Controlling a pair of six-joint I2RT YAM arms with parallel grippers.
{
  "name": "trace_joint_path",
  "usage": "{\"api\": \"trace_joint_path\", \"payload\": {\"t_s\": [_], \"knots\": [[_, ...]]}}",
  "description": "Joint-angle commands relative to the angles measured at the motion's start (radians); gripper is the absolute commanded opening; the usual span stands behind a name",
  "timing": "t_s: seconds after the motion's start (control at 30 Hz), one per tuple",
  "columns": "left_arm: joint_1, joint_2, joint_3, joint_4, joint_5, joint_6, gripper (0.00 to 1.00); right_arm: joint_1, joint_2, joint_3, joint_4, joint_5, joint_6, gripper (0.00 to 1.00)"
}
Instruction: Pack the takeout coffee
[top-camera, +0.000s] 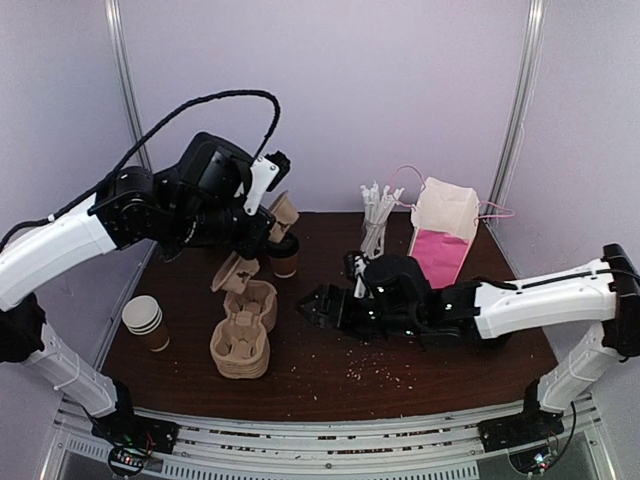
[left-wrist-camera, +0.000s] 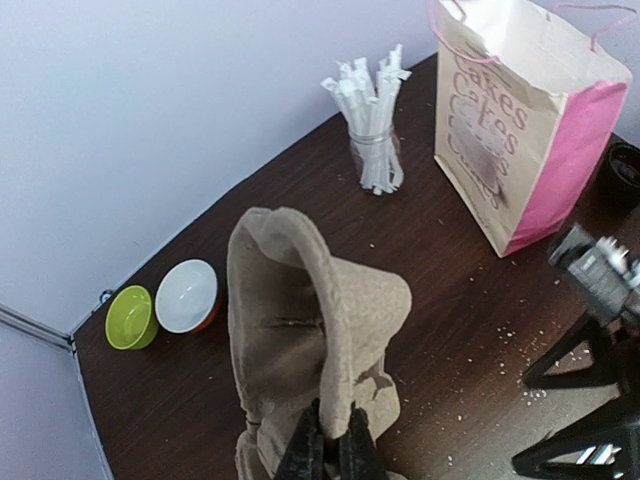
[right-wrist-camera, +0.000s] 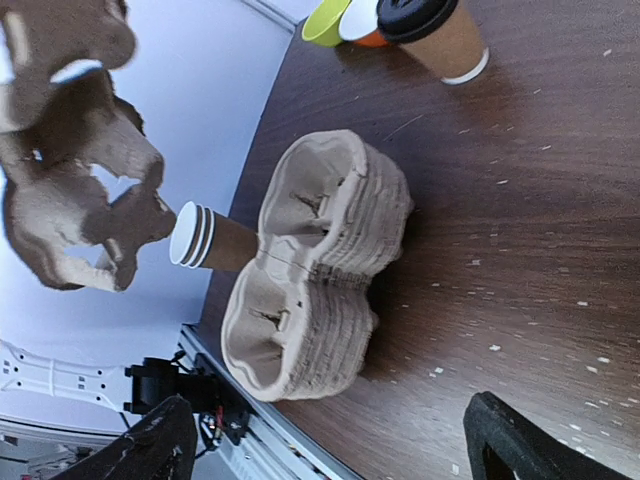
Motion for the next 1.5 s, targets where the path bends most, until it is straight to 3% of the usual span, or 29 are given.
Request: {"api": "trace_joint_path", "payload": {"t_s": [0.0,0.17,0.33,0.6,0.87,1.03,1.13,1.23,1.4,1.47], "knots": [[-0.087,0.103,0.065,-0.011,0.011,0.012,0.04,0.024,-0.259,-0.118,-0.328,0.269,-0.103,0.95],[-0.160,0.211,0.099,-0.010,0.004,-0.010,0.04,0.031,-0.527,-0.205,-0.484,0.381,-0.088,0.94],[-0.196,0.309,0.072,0.033,0.032,-0.038,0.04,0.030,-0.667,-0.242,-0.563,0.442,-0.077,0.94],[-0.206,0.401,-0.044,0.181,0.153,-0.086,0.09,0.030,-0.746,-0.247,-0.575,0.456,-0.108,0.94],[-0.236,0.474,-0.065,0.245,0.225,-0.126,0.23,0.031,-0.764,-0.220,-0.602,0.477,-0.118,0.94],[-0.243,0.481,-0.077,0.265,0.247,-0.137,0.27,0.031,-0.780,-0.207,-0.620,0.495,-0.121,0.94],[-0.243,0.470,-0.081,0.262,0.245,-0.143,0.34,0.030,-0.791,-0.201,-0.621,0.503,-0.122,0.94],[-0.243,0.422,-0.100,0.254,0.223,-0.172,0.49,0.030,-0.795,-0.201,-0.615,0.500,-0.125,0.94],[-0.240,0.267,-0.159,0.166,0.072,-0.266,0.68,0.030,-0.760,-0.213,-0.560,0.418,-0.163,0.94],[-0.223,0.171,-0.196,0.124,0.024,-0.341,0.70,0.030,-0.735,-0.217,-0.533,0.381,-0.180,0.94]]}}
